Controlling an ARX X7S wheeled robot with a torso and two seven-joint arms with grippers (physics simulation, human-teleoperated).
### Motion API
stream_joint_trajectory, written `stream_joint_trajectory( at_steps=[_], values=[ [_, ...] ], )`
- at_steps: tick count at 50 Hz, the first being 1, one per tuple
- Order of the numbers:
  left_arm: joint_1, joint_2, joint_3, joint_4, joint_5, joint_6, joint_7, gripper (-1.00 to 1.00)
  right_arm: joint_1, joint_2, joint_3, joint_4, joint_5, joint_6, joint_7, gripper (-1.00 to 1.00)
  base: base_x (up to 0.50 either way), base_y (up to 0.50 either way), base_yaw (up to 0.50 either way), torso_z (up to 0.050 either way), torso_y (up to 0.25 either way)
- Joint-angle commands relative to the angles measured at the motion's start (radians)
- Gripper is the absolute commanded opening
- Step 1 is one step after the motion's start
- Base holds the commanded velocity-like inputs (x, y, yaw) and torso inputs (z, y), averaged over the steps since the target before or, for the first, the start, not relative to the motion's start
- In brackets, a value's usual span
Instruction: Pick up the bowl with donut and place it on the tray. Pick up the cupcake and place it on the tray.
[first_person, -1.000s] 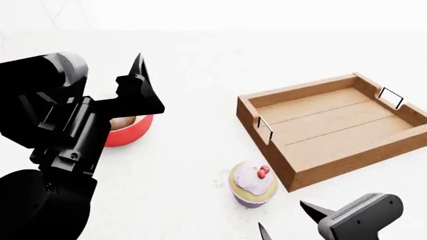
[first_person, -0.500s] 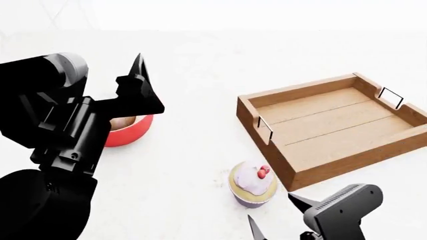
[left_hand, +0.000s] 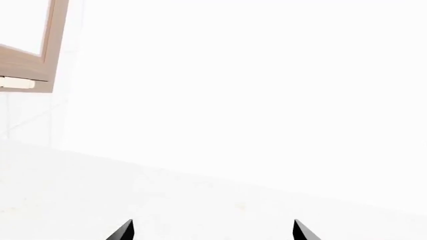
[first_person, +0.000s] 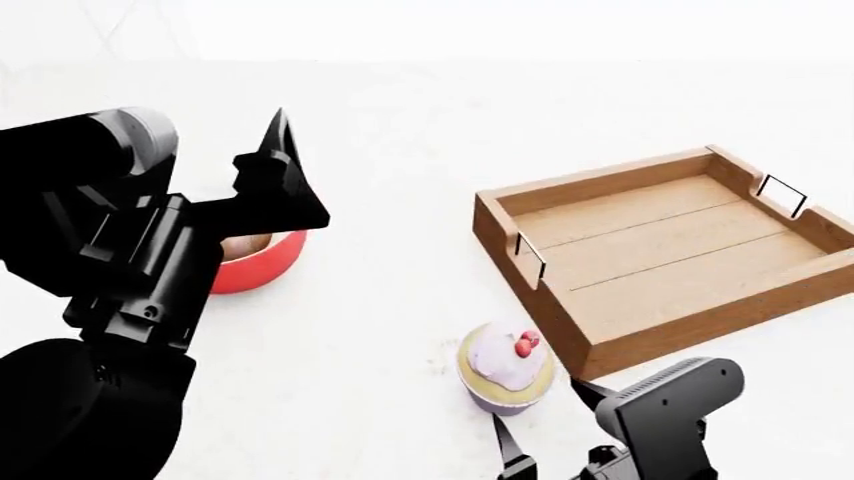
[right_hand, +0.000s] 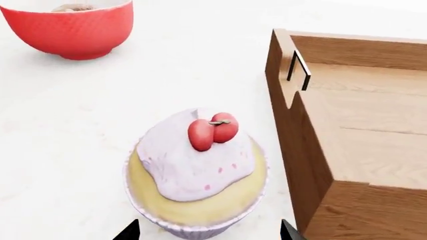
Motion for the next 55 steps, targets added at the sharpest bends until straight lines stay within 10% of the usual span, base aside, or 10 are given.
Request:
stream_joint_trajectory(
  at_steps=[1, 33, 34, 55],
  values=[
    [0.0, -0.005, 0.009, -0.003, 0.003, 0.008, 0.001, 1.0, -0.006, -0.031, -0.001, 0.045, 0.003, -0.009, -0.022, 1.0, 0.0, 0.0, 0.0, 0.0, 0.0],
    [0.02, -0.019, 0.013, -0.009, 0.011, 0.045, 0.008, 1.0, 0.009, -0.091, 0.0, 0.109, 0.012, 0.01, -0.074, 1.0, 0.0, 0.0, 0.0, 0.0, 0.0],
    [0.02, -0.019, 0.013, -0.009, 0.01, 0.046, 0.008, 1.0, 0.009, -0.091, -0.001, 0.109, 0.01, 0.01, -0.074, -1.0, 0.0, 0.0, 0.0, 0.0, 0.0],
    [0.023, -0.032, 0.019, -0.012, 0.014, 0.061, 0.009, 1.0, 0.005, -0.072, 0.007, 0.07, -0.038, -0.003, -0.067, -1.0, 0.0, 0.0, 0.0, 0.0, 0.0]
  ],
)
